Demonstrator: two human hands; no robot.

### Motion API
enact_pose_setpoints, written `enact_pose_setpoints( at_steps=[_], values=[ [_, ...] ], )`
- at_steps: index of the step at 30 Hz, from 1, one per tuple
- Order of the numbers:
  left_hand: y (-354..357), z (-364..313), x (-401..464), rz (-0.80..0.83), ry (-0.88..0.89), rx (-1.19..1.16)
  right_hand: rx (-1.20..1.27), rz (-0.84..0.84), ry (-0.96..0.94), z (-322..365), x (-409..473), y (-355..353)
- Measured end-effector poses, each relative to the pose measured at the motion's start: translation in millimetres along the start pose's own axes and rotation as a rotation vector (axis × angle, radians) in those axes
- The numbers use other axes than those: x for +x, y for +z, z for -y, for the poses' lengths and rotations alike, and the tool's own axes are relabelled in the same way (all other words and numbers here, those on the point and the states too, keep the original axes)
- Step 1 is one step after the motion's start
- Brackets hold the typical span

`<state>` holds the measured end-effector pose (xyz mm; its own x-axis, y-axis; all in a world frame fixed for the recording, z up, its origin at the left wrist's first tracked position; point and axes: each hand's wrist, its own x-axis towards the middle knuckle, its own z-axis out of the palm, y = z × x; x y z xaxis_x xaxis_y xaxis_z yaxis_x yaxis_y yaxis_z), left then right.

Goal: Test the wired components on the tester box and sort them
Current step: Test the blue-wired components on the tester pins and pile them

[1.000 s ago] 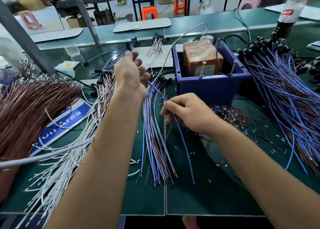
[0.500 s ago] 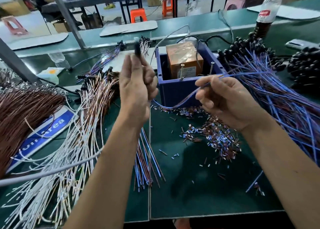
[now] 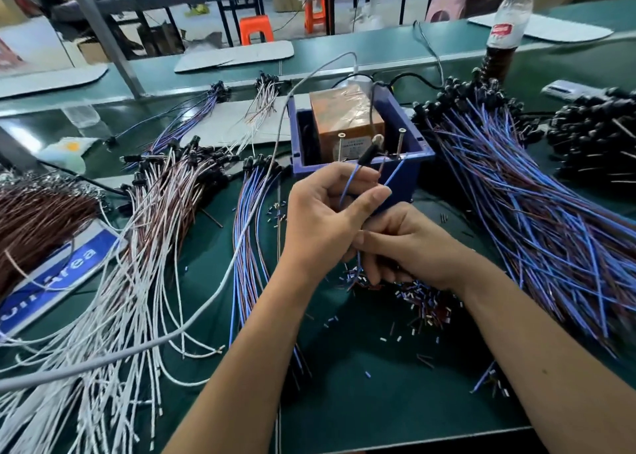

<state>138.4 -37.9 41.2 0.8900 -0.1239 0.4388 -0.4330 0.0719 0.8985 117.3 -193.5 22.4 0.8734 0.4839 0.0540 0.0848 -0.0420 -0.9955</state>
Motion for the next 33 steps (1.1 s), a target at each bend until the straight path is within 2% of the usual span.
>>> enact_pose_setpoints(
  at_steps=[5, 9, 11, 13, 17, 21, 30, 33],
  values=[
    [-1.3, 0.9, -3.8, 0.012, -0.127, -0.159, -0.002, 0.006, -0.003, -1.4, 0.3, 0.5],
    [-6.9, 3.3, -3.1, 0.047, -0.237, -0.311, 0.092, -0.246, -0.123, 0.0, 1.2, -8.5],
    [-7.6, 5.6, -4.0, 0.065, -0.227, -0.293, 0.157, -0.383, -0.197, -0.2, 2.3, -13.3],
    [-8.1, 6.6, -4.0, 0.092, -0.236, -0.237, 0.175, -0.441, -0.245, -0.6, 2.7, -16.4],
    [-7.9, 8.5, -3.6, 0.127, -0.313, -0.212, 0.134, -0.48, -0.256, -1.1, 2.3, -15.9],
    [-6.5, 6.7, -4.2, 0.144, -0.319, -0.233, 0.153, -0.503, -0.263, 2.5, 1.6, -14.4],
    [-1.7, 5.8, -6.1, 0.162, -0.319, -0.29, 0.278, -0.486, -0.296, 7.2, 0.3, -10.2],
    [-2.0, 6.0, -7.0, 0.159, -0.327, -0.296, 0.394, -0.557, -0.299, 7.2, -0.5, -16.8]
  ],
)
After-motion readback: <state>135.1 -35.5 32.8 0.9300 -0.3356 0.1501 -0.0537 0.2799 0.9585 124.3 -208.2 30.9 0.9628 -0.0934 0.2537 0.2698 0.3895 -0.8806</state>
